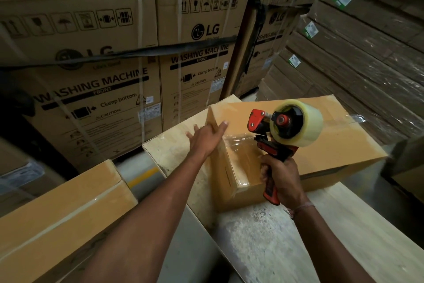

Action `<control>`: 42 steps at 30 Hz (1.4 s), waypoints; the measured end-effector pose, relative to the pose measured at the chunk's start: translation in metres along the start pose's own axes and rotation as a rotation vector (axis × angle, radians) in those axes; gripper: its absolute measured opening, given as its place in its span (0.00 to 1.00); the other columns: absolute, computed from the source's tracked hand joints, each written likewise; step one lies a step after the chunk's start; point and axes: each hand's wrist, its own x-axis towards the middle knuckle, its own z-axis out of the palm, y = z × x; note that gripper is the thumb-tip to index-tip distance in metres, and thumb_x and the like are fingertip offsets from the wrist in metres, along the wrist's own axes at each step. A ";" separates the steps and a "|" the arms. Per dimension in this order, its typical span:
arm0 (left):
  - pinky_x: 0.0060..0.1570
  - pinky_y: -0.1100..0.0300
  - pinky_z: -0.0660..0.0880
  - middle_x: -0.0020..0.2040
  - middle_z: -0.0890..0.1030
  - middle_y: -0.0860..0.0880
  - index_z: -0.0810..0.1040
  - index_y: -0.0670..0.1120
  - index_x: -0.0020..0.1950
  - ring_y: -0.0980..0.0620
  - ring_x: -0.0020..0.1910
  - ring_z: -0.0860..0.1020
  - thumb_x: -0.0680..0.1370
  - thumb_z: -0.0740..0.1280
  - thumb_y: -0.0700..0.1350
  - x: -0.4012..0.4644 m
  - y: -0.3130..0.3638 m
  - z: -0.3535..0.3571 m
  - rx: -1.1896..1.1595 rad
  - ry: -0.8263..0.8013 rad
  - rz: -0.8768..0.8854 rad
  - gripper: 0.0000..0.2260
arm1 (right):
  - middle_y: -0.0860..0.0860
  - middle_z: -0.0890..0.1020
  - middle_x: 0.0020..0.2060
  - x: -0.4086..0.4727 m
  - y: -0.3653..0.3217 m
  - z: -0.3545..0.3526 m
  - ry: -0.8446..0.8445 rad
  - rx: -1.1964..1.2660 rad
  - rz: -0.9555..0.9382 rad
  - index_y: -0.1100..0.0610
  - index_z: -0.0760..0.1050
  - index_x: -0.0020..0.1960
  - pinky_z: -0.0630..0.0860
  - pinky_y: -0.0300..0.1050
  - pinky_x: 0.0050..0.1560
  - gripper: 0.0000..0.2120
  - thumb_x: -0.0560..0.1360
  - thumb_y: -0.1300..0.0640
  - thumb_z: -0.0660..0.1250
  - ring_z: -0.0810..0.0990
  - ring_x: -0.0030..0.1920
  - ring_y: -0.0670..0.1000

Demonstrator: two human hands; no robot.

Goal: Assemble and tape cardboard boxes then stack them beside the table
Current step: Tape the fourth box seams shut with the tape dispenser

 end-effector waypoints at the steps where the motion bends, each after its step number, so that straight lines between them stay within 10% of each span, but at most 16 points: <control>1: 0.79 0.35 0.37 0.84 0.52 0.35 0.54 0.39 0.84 0.36 0.83 0.39 0.77 0.57 0.76 0.003 0.002 -0.002 -0.009 0.020 -0.031 0.50 | 0.61 0.74 0.28 0.000 0.001 -0.001 0.001 0.005 0.001 0.62 0.76 0.34 0.71 0.49 0.34 0.13 0.77 0.66 0.68 0.72 0.27 0.55; 5: 0.80 0.42 0.37 0.83 0.31 0.43 0.29 0.45 0.82 0.41 0.81 0.32 0.78 0.70 0.65 0.027 0.023 -0.018 -0.001 0.126 0.155 0.56 | 0.62 0.74 0.28 0.000 0.001 -0.002 -0.008 0.016 -0.002 0.63 0.76 0.34 0.70 0.48 0.33 0.13 0.77 0.66 0.67 0.71 0.28 0.55; 10: 0.73 0.47 0.70 0.77 0.71 0.44 0.56 0.45 0.83 0.42 0.76 0.70 0.79 0.68 0.65 0.040 0.019 -0.020 -0.153 -0.093 0.046 0.41 | 0.60 0.73 0.27 0.000 0.002 -0.002 0.025 0.006 0.012 0.60 0.74 0.30 0.71 0.47 0.33 0.16 0.77 0.65 0.68 0.71 0.27 0.55; 13: 0.66 0.48 0.76 0.67 0.78 0.49 0.67 0.49 0.75 0.49 0.65 0.78 0.74 0.69 0.69 0.044 0.009 -0.021 -0.203 -0.099 0.038 0.37 | 0.60 0.74 0.28 -0.002 -0.001 0.003 0.064 0.011 0.021 0.61 0.75 0.33 0.71 0.47 0.33 0.13 0.76 0.65 0.69 0.72 0.28 0.54; 18: 0.64 0.48 0.76 0.68 0.80 0.49 0.72 0.50 0.76 0.46 0.68 0.78 0.70 0.75 0.70 0.047 0.013 -0.045 -0.141 -0.226 0.014 0.40 | 0.54 0.80 0.29 -0.002 -0.008 -0.004 0.219 -0.053 0.009 0.58 0.80 0.37 0.72 0.50 0.36 0.07 0.74 0.62 0.72 0.77 0.32 0.54; 20: 0.73 0.38 0.69 0.79 0.69 0.45 0.55 0.52 0.84 0.40 0.78 0.67 0.65 0.79 0.70 0.058 0.020 -0.054 0.003 -0.181 0.013 0.56 | 0.52 0.84 0.34 0.003 -0.009 -0.015 0.322 -0.087 -0.024 0.57 0.84 0.44 0.74 0.48 0.39 0.01 0.72 0.59 0.74 0.80 0.37 0.55; 22: 0.79 0.33 0.53 0.85 0.50 0.45 0.42 0.54 0.85 0.38 0.83 0.48 0.69 0.81 0.59 0.069 0.043 -0.055 0.215 -0.107 0.061 0.58 | 0.51 0.87 0.43 0.017 -0.006 -0.034 0.389 -0.118 -0.046 0.52 0.84 0.54 0.78 0.46 0.42 0.13 0.70 0.53 0.77 0.83 0.44 0.53; 24: 0.80 0.34 0.44 0.85 0.49 0.45 0.48 0.52 0.85 0.38 0.83 0.42 0.74 0.78 0.51 0.068 0.082 -0.047 0.453 -0.120 0.185 0.50 | 0.51 0.84 0.53 0.038 0.001 -0.060 0.485 -0.148 -0.061 0.44 0.77 0.61 0.83 0.54 0.49 0.28 0.63 0.42 0.80 0.83 0.53 0.55; 30: 0.68 0.51 0.70 0.77 0.71 0.41 0.64 0.47 0.81 0.42 0.74 0.71 0.81 0.71 0.54 0.082 0.171 0.033 0.552 -0.321 0.366 0.32 | 0.52 0.78 0.65 0.078 -0.010 -0.116 0.681 -0.228 -0.067 0.48 0.72 0.69 0.69 0.68 0.70 0.46 0.59 0.25 0.76 0.71 0.72 0.60; 37: 0.72 0.44 0.70 0.77 0.69 0.39 0.67 0.46 0.80 0.38 0.74 0.70 0.82 0.65 0.62 0.130 0.195 0.110 0.566 -0.274 0.353 0.31 | 0.31 0.75 0.50 0.096 -0.016 -0.138 0.610 -0.168 -0.170 0.35 0.80 0.51 0.54 0.64 0.81 0.08 0.76 0.48 0.73 0.68 0.74 0.56; 42: 0.65 0.42 0.74 0.68 0.77 0.42 0.78 0.49 0.67 0.39 0.66 0.76 0.81 0.64 0.64 0.147 0.173 0.098 0.469 -0.201 0.284 0.23 | 0.48 0.80 0.64 0.082 -0.017 -0.116 0.541 -0.081 -0.039 0.50 0.77 0.71 0.55 0.43 0.76 0.29 0.72 0.41 0.71 0.69 0.73 0.51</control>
